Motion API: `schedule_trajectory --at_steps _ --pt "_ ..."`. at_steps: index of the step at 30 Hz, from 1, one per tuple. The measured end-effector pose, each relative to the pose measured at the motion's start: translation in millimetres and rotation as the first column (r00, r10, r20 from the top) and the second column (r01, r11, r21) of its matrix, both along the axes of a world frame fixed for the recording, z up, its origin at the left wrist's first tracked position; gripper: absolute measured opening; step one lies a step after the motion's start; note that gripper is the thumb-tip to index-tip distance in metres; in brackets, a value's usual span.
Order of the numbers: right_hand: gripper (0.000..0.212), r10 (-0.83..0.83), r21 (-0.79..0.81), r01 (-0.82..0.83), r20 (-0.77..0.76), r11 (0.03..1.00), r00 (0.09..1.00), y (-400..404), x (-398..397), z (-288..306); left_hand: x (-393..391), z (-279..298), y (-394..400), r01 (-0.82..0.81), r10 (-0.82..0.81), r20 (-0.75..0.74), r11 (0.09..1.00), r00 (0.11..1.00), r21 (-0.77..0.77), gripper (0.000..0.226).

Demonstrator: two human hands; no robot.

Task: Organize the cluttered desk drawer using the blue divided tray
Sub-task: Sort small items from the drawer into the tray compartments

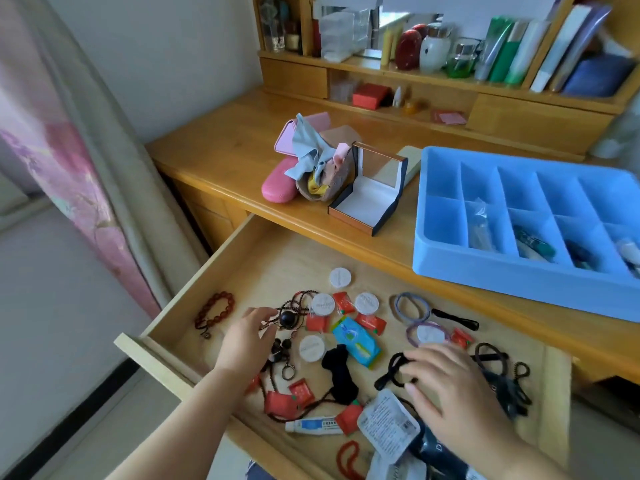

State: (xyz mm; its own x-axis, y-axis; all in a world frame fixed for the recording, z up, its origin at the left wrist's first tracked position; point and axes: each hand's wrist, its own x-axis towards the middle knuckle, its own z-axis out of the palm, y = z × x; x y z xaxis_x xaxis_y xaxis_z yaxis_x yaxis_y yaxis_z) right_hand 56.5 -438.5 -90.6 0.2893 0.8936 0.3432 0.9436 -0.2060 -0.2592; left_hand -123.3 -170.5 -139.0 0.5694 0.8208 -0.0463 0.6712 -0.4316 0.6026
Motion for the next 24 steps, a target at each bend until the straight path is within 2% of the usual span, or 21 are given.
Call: schedule_trajectory --at_steps 3,5,7,9,11,13,14,16,17,18,19,21,24 --pt "0.042 0.049 -0.189 -0.072 -0.124 0.979 0.991 0.5 -18.9 -32.6 23.3 -6.6 9.8 0.170 -0.164 -0.140 0.985 0.976 0.027 0.037" --pt "0.047 0.057 -0.233 -0.097 -0.174 0.968 0.983 3.8 -26.3 -38.3 37.1 -13.2 12.3 0.247 -0.217 -0.316 0.967 0.924 0.058 0.040" --pt "0.046 0.057 -0.243 -0.110 -0.218 0.964 0.974 6.4 -30.1 -40.8 43.2 -15.8 13.4 0.252 -0.186 -0.435 0.962 0.881 0.101 0.036" --pt "0.040 0.021 -0.258 -0.094 -0.271 0.962 0.962 8.2 -29.7 -33.1 42.2 -13.0 10.2 0.202 -0.146 -0.393 0.974 0.908 0.104 0.031" --pt "0.025 -0.073 -0.225 -0.028 -0.426 0.974 0.902 14.0 -27.4 -20.6 37.1 -1.7 1.3 0.102 -0.100 -0.169 0.995 0.981 0.006 0.024" --pt "0.020 -0.160 -0.181 0.047 -0.679 0.982 0.716 22.8 -27.0 -10.6 30.5 16.8 -14.3 0.036 -0.016 0.090 0.975 0.996 -0.220 0.020" --pt "0.023 -0.175 -0.150 0.093 -0.777 0.984 0.605 27.8 -26.9 -4.9 27.6 27.5 -25.3 0.055 0.013 0.184 0.931 0.983 -0.360 0.020" --pt "0.033 -0.133 -0.099 0.113 -0.927 0.989 0.350 40.2 -28.2 9.0 23.7 48.3 -50.3 0.211 0.042 0.378 0.771 0.925 -0.601 0.022" --pt "0.042 -0.095 -0.081 0.077 -0.973 0.994 0.209 45.7 -29.8 17.2 23.3 57.7 -63.0 0.322 0.065 0.485 0.670 0.872 -0.669 0.023" --pt "0.052 -0.062 -0.059 0.039 -0.994 0.998 0.088 49.8 -32.5 23.9 24.2 66.1 -74.8 0.417 0.087 0.566 0.587 0.820 -0.694 0.024" --pt "0.058 -0.046 -0.046 0.013 -0.999 0.999 0.007 51.6 -35.0 28.0 26.3 73.5 -85.3 0.474 0.095 0.614 0.547 0.784 -0.690 0.026" --pt "0.052 -0.032 -0.032 -0.003 -0.996 0.999 -0.083 50.4 -37.6 34.2 32.0 84.5 -102.0 0.482 0.121 0.646 0.567 0.754 -0.668 0.027" --pt "0.033 -0.083 -0.085 0.003 -0.979 0.996 -0.187 39.5 -38.8 41.8 37.4 93.6 -114.0 0.396 0.220 0.673 0.665 0.706 -0.633 0.021"
